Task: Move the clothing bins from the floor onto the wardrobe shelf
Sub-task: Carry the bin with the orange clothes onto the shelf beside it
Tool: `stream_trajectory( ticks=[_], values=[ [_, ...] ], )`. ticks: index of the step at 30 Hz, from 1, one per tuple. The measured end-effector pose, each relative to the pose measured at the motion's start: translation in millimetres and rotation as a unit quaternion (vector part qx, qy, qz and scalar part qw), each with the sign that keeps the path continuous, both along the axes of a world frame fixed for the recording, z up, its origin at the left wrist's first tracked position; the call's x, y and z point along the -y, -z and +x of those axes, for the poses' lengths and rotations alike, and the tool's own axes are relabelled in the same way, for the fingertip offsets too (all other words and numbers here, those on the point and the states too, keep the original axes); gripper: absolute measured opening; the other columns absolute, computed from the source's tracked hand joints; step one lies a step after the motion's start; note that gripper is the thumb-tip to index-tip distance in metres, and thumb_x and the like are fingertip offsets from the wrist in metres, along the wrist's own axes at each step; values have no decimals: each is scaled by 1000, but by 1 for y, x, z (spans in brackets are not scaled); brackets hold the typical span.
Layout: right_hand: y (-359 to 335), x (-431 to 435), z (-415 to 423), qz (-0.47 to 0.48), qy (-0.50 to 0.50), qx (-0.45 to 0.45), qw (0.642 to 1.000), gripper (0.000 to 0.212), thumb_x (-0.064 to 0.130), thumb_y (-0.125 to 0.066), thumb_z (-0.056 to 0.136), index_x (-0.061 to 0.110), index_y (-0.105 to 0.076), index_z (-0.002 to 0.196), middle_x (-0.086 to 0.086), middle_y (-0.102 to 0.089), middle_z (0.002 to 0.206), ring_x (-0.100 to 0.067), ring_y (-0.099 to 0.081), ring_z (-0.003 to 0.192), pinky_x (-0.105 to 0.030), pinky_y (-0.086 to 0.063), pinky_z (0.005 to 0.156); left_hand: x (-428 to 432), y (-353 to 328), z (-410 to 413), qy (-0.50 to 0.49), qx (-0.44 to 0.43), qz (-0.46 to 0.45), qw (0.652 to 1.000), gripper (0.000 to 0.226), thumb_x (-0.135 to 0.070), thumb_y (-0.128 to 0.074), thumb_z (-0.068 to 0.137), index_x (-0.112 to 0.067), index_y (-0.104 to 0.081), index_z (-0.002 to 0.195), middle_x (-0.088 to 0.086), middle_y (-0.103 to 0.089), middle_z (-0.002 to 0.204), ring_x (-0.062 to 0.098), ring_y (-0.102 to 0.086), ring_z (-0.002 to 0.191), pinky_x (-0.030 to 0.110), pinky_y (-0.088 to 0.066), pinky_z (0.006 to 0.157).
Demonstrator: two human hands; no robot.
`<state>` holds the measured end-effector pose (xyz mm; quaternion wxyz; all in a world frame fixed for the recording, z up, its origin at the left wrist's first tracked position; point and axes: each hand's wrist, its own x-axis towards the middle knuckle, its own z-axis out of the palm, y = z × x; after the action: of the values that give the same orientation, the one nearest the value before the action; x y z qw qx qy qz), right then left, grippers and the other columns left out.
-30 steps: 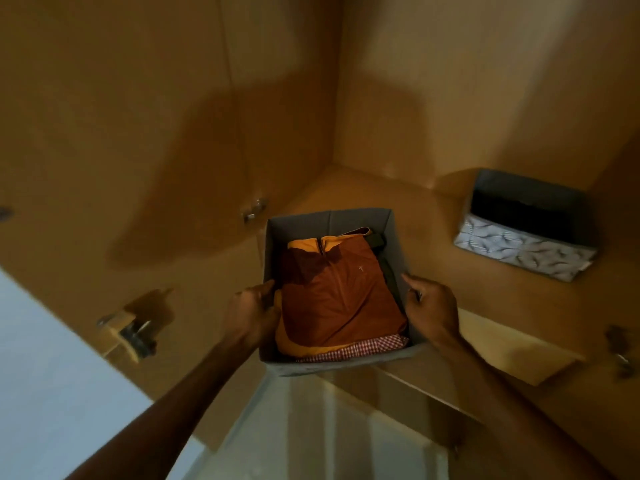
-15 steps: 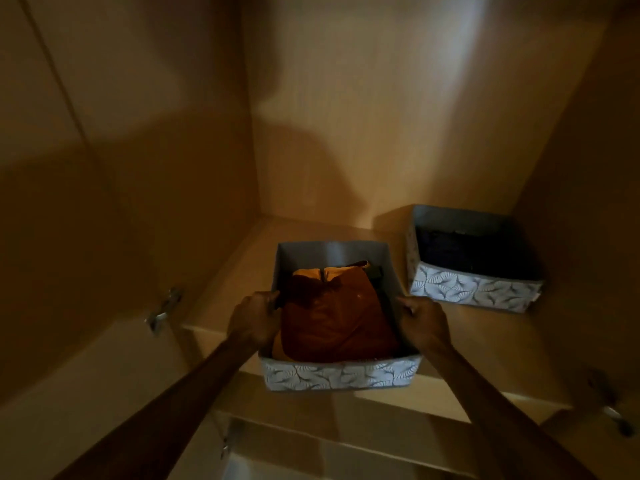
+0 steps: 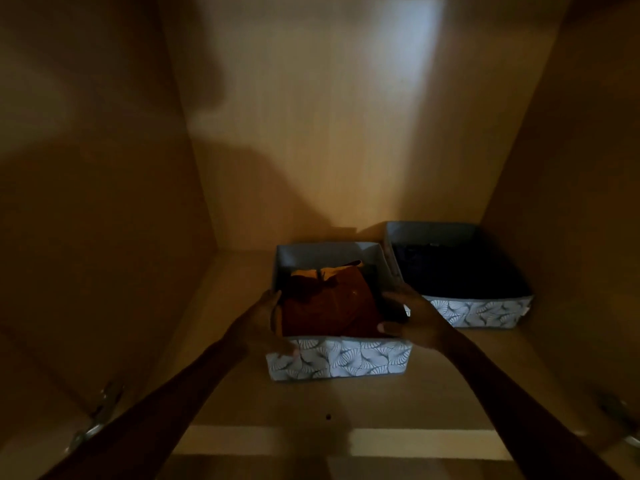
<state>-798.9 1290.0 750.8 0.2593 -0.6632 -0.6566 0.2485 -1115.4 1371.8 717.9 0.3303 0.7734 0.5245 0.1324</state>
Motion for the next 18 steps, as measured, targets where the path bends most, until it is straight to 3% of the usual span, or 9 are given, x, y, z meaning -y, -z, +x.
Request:
stream_trajectory(
  ticks=[4,7,9,11,15,18],
  values=[
    [10,-11,9,-55,-57,102,992,89,29,-89,61,22,-48,139,-2,-23,153,-20,-34,136,-26,-34,107,-5,0,12,-39,-65,186,980,94,-46,-81,70,-12,-38,146,10,-35,153,29,-36,138,38,-36,105],
    [16,-14,2,16,-14,148,989,65,20,-80,71,20,-55,132,-3,-33,149,-23,-47,127,-25,-44,95,-12,13,15,-29,-130,292,947,76,-34,-80,71,-10,-50,136,14,-48,143,33,-50,126,42,-47,95],
    [22,-12,-7,62,49,177,981,53,17,-75,78,19,-58,129,0,-33,152,-23,-50,126,-28,-48,93,-16,27,15,0,-193,284,939,88,-30,-87,60,-10,-49,136,18,-50,141,39,-55,122,46,-52,87],
    [35,-10,-16,95,97,211,968,41,11,-68,82,21,-62,122,2,-34,154,-23,-54,123,-34,-53,88,-10,40,16,24,-244,298,922,100,-33,-89,56,-10,-43,141,21,-44,146,46,-47,129,55,-49,89],
    [57,-9,-23,117,111,252,954,37,1,-65,76,21,-68,108,-5,-44,148,-29,-65,106,-34,-56,69,-1,57,11,20,-252,376,891,93,-28,-74,76,-16,-23,152,21,-22,158,45,-22,143,65,-31,104],
    [67,-7,-26,139,100,243,955,52,-5,-63,78,14,-61,126,-12,-37,153,-33,-50,130,-41,-58,83,7,70,4,14,-254,399,881,84,-20,-63,81,-19,-19,153,22,-15,159,45,-13,146,66,-20,110]
  ],
)
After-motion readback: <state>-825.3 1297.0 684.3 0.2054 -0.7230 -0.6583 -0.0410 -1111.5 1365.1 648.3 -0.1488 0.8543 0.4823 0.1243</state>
